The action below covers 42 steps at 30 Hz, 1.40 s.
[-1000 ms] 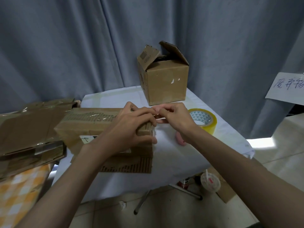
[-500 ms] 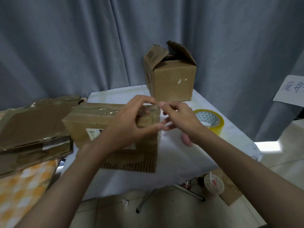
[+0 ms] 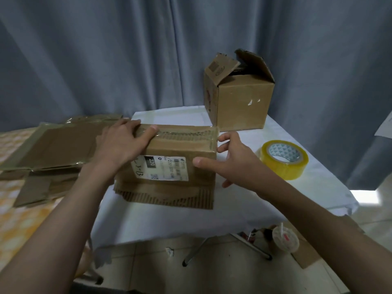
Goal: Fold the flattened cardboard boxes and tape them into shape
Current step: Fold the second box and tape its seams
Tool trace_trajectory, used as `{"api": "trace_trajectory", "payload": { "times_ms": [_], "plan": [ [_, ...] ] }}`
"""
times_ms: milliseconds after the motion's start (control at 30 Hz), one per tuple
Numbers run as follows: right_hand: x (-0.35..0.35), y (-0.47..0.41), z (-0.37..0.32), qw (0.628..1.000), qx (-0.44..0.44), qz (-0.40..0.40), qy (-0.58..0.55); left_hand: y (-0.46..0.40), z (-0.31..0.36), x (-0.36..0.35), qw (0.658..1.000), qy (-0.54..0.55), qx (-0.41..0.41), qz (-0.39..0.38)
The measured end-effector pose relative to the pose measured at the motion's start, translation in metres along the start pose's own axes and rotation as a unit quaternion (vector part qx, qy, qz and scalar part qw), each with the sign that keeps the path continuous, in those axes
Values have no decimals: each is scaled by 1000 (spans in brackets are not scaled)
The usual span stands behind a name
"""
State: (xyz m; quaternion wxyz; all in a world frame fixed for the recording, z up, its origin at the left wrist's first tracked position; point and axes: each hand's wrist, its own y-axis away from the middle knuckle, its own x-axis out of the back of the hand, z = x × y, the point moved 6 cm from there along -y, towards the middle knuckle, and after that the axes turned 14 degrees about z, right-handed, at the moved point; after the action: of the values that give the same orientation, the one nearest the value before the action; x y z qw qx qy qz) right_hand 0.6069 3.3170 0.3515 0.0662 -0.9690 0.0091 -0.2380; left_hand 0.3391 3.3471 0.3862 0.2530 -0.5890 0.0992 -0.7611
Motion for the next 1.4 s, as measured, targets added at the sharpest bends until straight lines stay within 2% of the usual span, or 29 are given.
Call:
{"api": "trace_trajectory", "payload": {
  "times_ms": [100,300,433,533,700,833,933,1000,1067,1133,1200,1333,1400],
  "plan": [
    [7,-10,3,1000,-3,23,-16,-1,-3,6,999,45,10,17],
    [37,-43,29,978,-61,184,-73,2,2,17,993,113,12,30],
    [32,-49,33,975,-85,197,-65,9,11,16,991,136,-15,-2],
    [17,-47,27,980,-75,158,-90,14,18,22,989,141,-42,-19],
    [-9,-37,11,982,-83,93,-144,30,36,26,969,209,-98,-93],
    [-17,-32,1,987,-52,52,-146,41,44,26,954,230,-146,-124],
    [-25,-25,-5,984,-52,-21,-168,46,48,20,949,229,-155,-154],
    [-17,-24,-9,984,-42,-38,-170,48,50,14,951,209,-160,-160],
    [6,-27,-9,992,-22,6,-121,50,53,7,956,182,-170,-156],
    [41,-34,-1,996,22,89,23,52,55,1,960,138,-193,-146],
    [72,-40,17,974,39,127,184,53,57,-3,962,105,-209,-139],
    [98,-40,74,920,-55,46,386,51,58,-4,966,110,-194,-132],
    [100,-36,93,890,-54,20,452,50,59,-1,966,121,-184,-137]
  ]
}}
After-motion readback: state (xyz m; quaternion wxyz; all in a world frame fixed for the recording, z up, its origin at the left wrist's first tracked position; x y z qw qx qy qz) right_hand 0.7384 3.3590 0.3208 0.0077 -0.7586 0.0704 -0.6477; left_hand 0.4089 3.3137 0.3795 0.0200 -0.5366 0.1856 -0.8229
